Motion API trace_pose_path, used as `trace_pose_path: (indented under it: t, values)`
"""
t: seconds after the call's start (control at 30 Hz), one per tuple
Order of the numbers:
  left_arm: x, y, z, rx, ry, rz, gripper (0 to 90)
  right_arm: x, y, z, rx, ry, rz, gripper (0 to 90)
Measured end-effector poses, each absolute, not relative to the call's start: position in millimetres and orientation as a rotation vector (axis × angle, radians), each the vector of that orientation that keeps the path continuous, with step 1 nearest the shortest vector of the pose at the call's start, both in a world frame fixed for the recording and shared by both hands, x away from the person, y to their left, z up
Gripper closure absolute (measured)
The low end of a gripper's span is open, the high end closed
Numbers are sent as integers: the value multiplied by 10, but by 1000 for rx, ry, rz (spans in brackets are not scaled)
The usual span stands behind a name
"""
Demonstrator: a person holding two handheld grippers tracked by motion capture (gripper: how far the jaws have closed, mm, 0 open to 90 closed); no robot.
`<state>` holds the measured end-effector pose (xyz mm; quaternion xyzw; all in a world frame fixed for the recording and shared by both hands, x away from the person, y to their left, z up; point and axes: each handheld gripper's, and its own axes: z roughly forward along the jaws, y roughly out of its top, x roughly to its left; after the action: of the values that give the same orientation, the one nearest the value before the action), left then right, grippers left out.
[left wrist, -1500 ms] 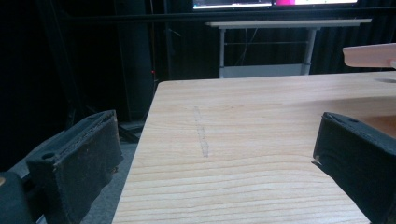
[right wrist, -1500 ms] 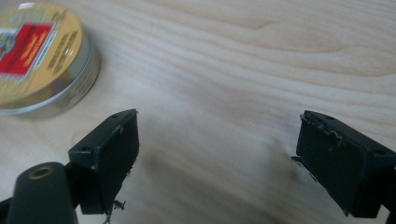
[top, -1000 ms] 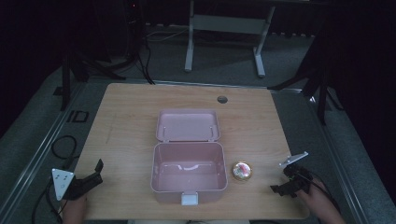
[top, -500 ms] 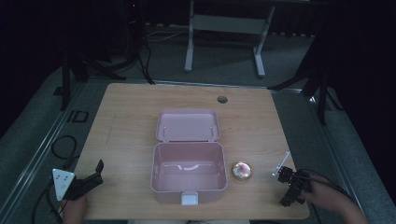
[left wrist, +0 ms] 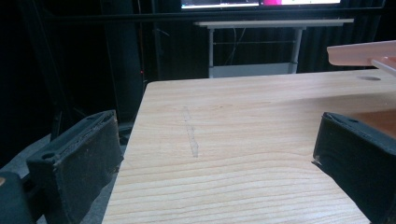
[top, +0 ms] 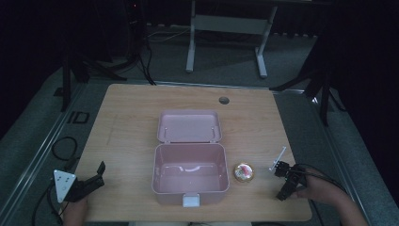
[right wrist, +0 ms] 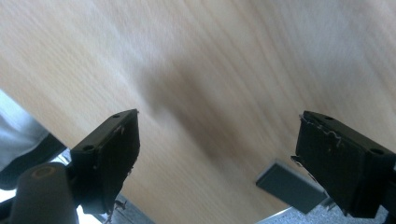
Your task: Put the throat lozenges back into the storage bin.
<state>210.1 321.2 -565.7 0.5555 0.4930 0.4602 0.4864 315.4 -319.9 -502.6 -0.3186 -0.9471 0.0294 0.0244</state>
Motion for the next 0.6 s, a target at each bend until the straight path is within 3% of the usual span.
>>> trace_pose_path:
  t: [0.6]
  values:
    - [2100, 3215, -5659, 1350, 1194, 1111, 13, 3346, -2700, -5003, -838, -2997, 78, 135]
